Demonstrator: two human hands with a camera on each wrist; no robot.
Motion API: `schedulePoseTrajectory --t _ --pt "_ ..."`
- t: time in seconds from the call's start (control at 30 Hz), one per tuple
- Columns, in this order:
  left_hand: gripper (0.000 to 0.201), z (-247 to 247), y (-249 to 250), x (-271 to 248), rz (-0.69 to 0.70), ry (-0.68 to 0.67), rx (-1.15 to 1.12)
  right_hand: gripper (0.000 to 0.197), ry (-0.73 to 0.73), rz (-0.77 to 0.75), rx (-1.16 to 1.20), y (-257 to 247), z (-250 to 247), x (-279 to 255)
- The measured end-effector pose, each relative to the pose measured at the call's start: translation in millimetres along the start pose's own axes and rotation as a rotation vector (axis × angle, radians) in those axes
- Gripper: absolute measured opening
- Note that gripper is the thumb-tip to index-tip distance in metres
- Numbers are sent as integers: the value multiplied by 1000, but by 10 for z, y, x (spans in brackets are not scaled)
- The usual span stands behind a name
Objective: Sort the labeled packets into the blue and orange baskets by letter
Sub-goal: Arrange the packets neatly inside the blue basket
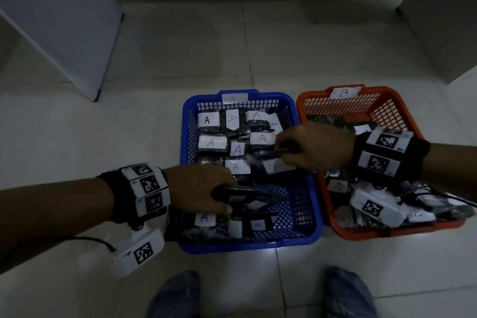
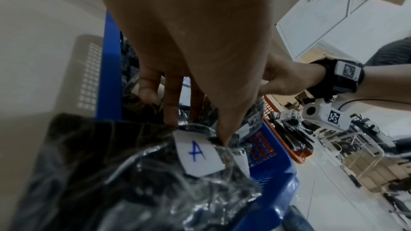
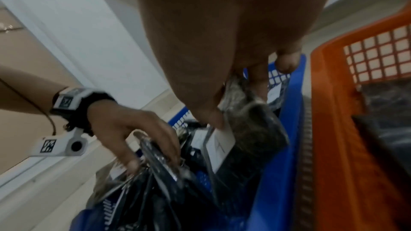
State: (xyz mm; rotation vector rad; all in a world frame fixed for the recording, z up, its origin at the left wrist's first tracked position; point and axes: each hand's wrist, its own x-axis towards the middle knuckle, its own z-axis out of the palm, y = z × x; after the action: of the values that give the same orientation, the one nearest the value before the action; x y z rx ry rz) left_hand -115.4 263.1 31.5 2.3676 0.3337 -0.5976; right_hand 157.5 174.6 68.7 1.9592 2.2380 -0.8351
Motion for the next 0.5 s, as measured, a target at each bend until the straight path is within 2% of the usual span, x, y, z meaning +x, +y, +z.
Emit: schedulePoseTrajectory --t 0.07,0.17,0.37,0.5 --pt "39 -19 -6 13 7 -8 -10 20 -92 -70 -32 -20 57 -6" --pt "28 -28 -29 11 -7 -26 -36 18 -81 -77 34 -80 206 24" --pt "37 -31 -13 -8 -49 -76 -44 6 -32 23 245 -99 373 132" --pt "40 -37 40 -30 -50 -50 -43 8 -11 -9 226 -76 355 85"
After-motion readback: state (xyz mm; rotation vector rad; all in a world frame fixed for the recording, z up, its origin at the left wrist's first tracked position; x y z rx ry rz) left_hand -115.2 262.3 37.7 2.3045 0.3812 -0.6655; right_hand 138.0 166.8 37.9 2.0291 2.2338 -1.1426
